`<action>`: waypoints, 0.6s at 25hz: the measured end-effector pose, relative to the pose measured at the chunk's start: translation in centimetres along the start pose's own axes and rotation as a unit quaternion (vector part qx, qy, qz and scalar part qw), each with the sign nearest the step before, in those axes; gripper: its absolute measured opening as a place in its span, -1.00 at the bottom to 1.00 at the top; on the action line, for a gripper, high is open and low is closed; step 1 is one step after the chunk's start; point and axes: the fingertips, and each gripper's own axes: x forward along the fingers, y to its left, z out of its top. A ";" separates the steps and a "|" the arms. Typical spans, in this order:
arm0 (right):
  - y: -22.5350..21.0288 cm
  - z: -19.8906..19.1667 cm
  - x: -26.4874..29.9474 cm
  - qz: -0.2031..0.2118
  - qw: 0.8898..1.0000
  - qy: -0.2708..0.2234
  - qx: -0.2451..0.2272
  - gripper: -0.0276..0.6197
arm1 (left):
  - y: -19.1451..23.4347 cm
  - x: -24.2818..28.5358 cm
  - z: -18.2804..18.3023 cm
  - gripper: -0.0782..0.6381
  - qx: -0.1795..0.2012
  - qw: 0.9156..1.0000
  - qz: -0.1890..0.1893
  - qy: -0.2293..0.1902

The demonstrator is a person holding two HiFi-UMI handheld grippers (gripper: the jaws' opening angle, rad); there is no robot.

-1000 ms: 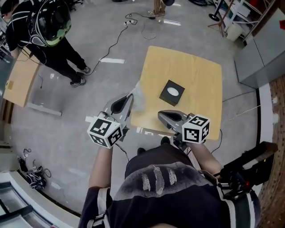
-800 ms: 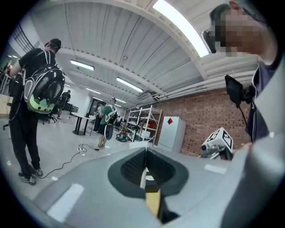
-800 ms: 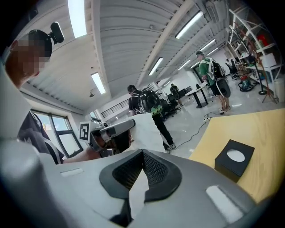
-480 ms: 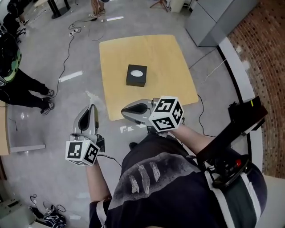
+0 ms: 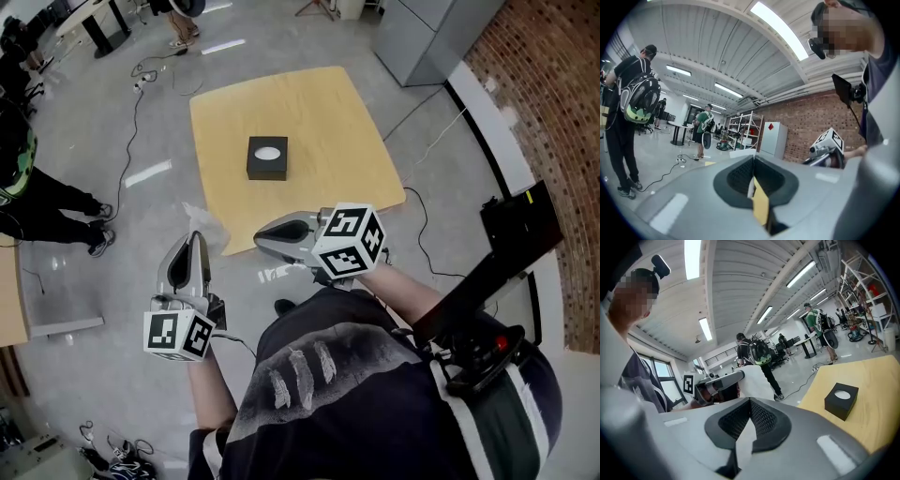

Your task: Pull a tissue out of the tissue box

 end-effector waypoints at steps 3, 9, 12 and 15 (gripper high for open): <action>0.2 0.2 -1.7 0.008 1.000 -0.010 -0.011 -0.92 | -1.6 0.2 0.2 -0.78 0.003 1.000 0.005 0.003; -0.7 -1.4 -7.9 0.004 0.999 -0.033 -0.008 -0.92 | -8.3 2.0 -0.5 -0.78 0.028 0.999 -0.002 0.019; -1.1 -2.1 -10.5 0.005 0.999 -0.041 0.001 -0.92 | -11.2 2.0 -0.8 -0.78 0.032 0.999 0.006 0.027; -1.7 -3.4 -13.4 0.012 0.999 -0.049 0.014 -0.92 | -14.5 1.9 -1.5 -0.78 0.034 0.999 0.018 0.038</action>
